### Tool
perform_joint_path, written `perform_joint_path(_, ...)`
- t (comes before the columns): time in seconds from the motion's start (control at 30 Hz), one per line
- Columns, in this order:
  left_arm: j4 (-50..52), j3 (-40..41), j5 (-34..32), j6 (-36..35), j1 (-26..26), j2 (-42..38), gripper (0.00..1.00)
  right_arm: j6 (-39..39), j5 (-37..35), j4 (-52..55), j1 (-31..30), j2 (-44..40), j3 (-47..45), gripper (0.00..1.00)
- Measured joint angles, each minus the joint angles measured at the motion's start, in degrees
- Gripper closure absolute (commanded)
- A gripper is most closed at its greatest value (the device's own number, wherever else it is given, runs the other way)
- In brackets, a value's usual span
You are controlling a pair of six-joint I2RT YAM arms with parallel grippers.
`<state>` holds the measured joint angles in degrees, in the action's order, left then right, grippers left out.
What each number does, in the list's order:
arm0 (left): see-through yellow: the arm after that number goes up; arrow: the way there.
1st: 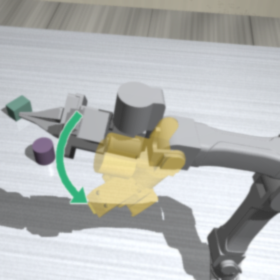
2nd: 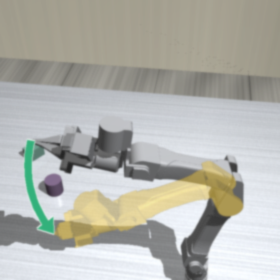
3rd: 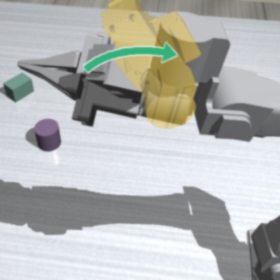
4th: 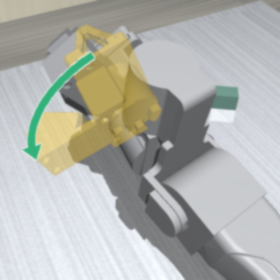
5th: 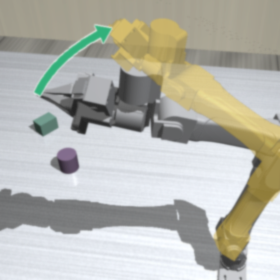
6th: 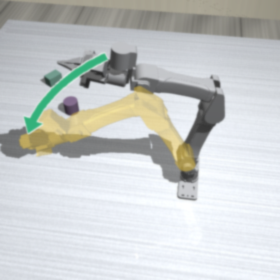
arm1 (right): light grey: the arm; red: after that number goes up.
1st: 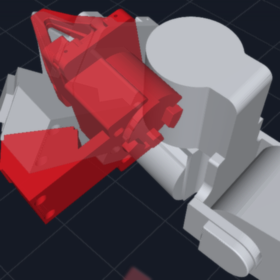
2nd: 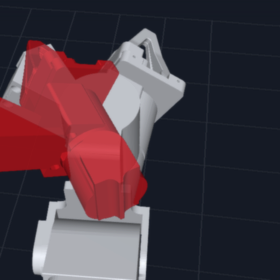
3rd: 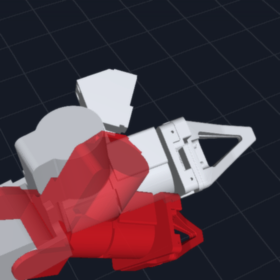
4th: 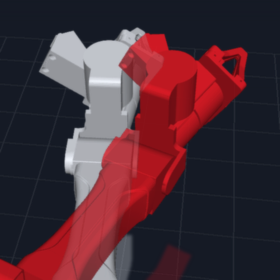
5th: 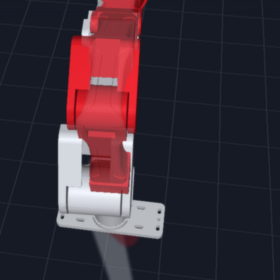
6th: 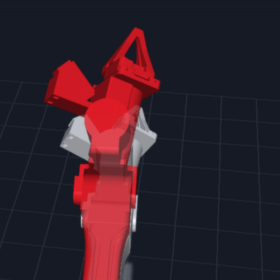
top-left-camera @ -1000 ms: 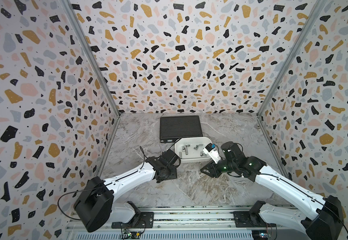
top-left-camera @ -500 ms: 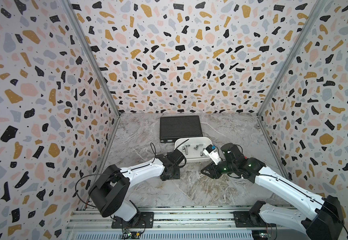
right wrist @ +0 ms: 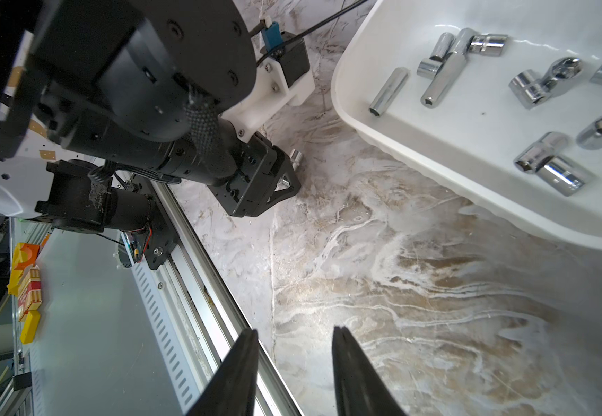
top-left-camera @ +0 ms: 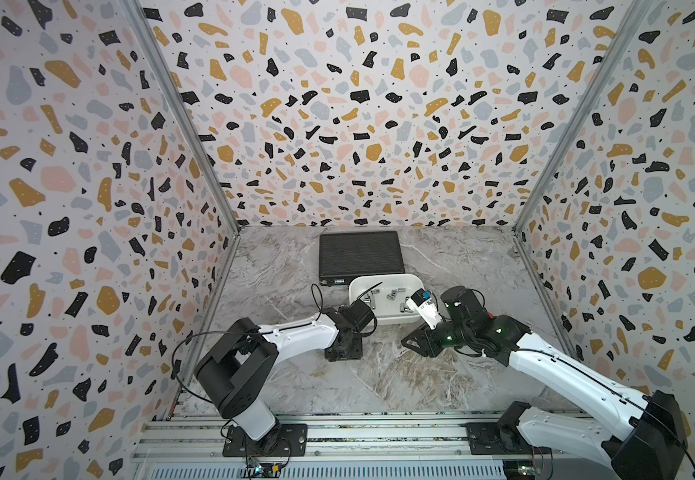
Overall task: Put the socket on the desktop into the storage box
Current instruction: Pick up the socket head at the center of the board.
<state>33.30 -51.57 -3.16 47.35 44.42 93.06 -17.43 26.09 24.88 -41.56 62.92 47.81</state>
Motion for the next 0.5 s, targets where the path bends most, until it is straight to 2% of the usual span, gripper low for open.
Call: perform_joint_path(0.5, 0.1, 0.0, -0.9, 0.0, 0.0, 0.6, 0.74, 0.0, -0.5, 0.0, 0.0, 0.0, 0.0, 0.61)
